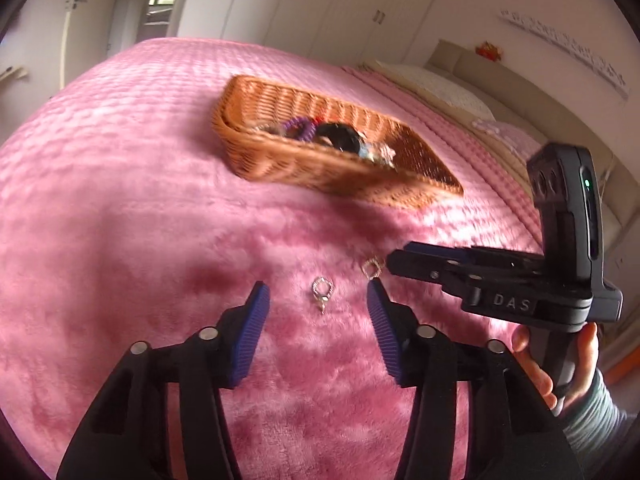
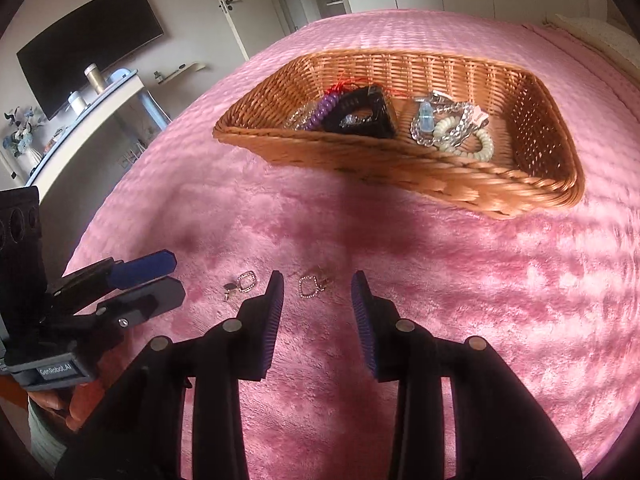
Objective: Organize jewelry
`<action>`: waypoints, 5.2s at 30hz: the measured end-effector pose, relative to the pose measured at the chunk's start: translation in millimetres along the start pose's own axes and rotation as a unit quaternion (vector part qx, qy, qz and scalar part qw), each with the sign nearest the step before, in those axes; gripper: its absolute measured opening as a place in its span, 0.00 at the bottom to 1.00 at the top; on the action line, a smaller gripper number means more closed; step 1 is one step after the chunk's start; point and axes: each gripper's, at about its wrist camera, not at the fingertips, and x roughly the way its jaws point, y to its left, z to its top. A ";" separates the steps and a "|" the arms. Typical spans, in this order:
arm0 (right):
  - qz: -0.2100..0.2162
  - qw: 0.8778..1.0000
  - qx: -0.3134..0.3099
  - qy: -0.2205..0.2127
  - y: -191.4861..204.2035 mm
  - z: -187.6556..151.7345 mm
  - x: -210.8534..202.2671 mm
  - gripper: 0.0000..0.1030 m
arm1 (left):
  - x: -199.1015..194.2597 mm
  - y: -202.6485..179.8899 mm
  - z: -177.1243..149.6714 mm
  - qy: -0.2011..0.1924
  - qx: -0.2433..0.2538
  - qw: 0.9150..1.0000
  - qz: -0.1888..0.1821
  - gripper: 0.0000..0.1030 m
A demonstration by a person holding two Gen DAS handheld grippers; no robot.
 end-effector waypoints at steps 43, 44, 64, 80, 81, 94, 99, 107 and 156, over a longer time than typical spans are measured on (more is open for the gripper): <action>0.005 0.999 -0.014 -0.032 3.5 -18.3 -18.6 0.09 | -1.0 -27.4 -10.0 -0.027 0.057 0.998 -0.015 0.08; 0.007 0.999 -0.013 -0.033 3.6 -20.4 -22.9 0.09 | -3.5 -28.3 -9.7 -0.031 0.056 0.998 -0.021 0.08; -0.048 0.992 0.012 -0.113 -44.8 118.5 -87.3 0.09 | -3.0 -54.4 142.6 -0.110 0.091 0.990 0.002 0.08; -0.054 0.996 0.069 0.004 -78.9 170.8 52.2 0.10 | 109.2 21.4 172.3 -0.054 -0.005 0.998 0.031 0.09; -0.054 0.996 0.073 0.007 -80.5 171.1 53.9 0.11 | 109.9 21.8 170.8 -0.051 -0.006 0.998 0.030 0.09; -0.057 0.996 0.056 -0.048 -64.8 148.0 -6.5 0.28 | 42.6 8.8 155.2 -0.105 -0.002 0.994 0.013 0.47; -0.066 0.994 0.019 -0.089 -42.7 106.6 -55.0 0.28 | -3.5 -2.8 131.1 -0.125 -0.013 0.992 -0.026 0.48; -0.091 0.983 -0.006 -0.161 -13.6 18.9 -105.1 0.28 | -55.7 -19.8 65.9 -0.145 -0.041 0.988 -0.015 0.55; -0.168 0.945 -0.028 -0.280 -4.0 -67.7 -112.4 0.92 | -56.5 -55.2 -26.6 -0.253 0.027 0.943 0.213 0.93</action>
